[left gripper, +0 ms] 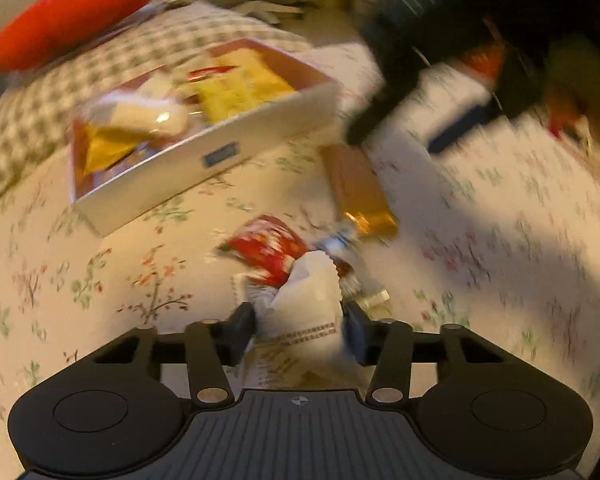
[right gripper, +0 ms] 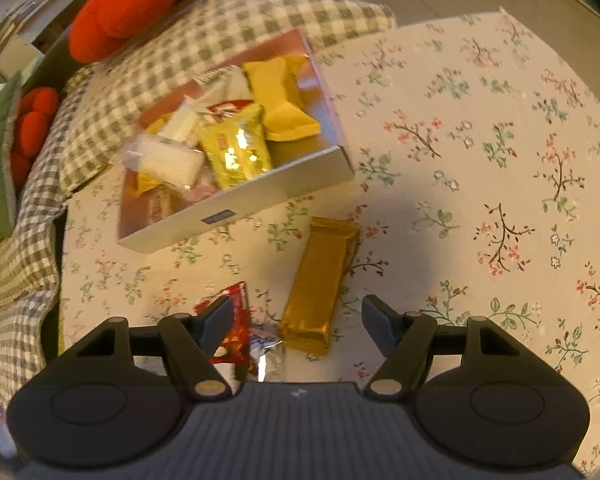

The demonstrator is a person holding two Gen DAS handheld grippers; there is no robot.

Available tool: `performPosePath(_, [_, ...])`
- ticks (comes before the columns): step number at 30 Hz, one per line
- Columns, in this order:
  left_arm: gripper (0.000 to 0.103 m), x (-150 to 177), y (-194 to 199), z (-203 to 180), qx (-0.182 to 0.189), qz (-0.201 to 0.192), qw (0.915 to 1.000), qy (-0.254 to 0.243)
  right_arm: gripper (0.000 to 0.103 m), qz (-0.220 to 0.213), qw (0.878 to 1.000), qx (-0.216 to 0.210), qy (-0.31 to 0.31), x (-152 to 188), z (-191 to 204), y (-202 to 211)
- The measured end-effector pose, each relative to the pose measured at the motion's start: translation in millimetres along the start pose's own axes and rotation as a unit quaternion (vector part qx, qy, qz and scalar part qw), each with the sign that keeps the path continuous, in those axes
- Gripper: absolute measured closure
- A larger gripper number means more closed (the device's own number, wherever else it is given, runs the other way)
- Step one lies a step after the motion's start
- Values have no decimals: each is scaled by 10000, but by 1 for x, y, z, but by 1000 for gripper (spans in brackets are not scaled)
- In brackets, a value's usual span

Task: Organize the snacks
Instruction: 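Grasp white wrapper with left gripper while right gripper grasps gold bar, then place white wrapper and gold bar into the box, open both grippers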

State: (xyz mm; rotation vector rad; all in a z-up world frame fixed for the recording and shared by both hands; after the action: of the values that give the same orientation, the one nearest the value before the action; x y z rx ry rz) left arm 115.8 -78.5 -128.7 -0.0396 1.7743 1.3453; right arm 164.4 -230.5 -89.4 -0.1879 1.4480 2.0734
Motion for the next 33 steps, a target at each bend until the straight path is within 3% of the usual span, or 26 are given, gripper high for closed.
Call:
performPosePath(7, [65, -10, 16, 21, -36, -238, 9975, 671, 40, 126, 9998, 110, 60, 0, -2, -15])
performPosePath(20, [65, -18, 33, 49, -292, -635, 9902, 1212, 47, 257, 9962, 579, 598, 7, 14, -50])
performPosePath(22, [65, -18, 34, 52, -362, -657, 9893, 1251, 56, 167, 9929, 692, 954, 10, 23, -55])
performPosePath(23, [65, -18, 34, 54, -378, -666, 9888, 1278, 74, 103, 9887, 852, 1229, 13, 29, -56])
performPosePath(24, [65, -18, 35, 56, -390, -689, 9881, 1316, 78, 43, 9856, 959, 1393, 14, 32, -55])
performPosePath(28, [65, -20, 41, 62, -429, -802, 9852, 1450, 78, -302, 9881, 727, 1321, 5, 40, -32])
performPosePath(30, [65, -21, 43, 64, -436, -862, 9846, 1459, 78, -359, 9905, 522, 1225, 0, 40, -21])
performPosePath(33, [65, -21, 44, 65, -458, -871, 9841, 1479, 78, -316, 9917, 540, 1123, -3, 32, -22])
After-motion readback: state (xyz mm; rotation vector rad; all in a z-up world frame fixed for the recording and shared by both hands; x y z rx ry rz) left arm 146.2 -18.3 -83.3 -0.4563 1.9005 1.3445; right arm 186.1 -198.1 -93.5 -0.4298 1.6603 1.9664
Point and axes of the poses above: each gripper's, at about its wrist camera, not at the fingertips, and y roughly against the way its jaws point, z to its left, x to its underside, the point moved 3 cm from there along -y, roughly the way its jaws point, and after that the axes turned 6 degrees about -z, right-handed, at the moved point
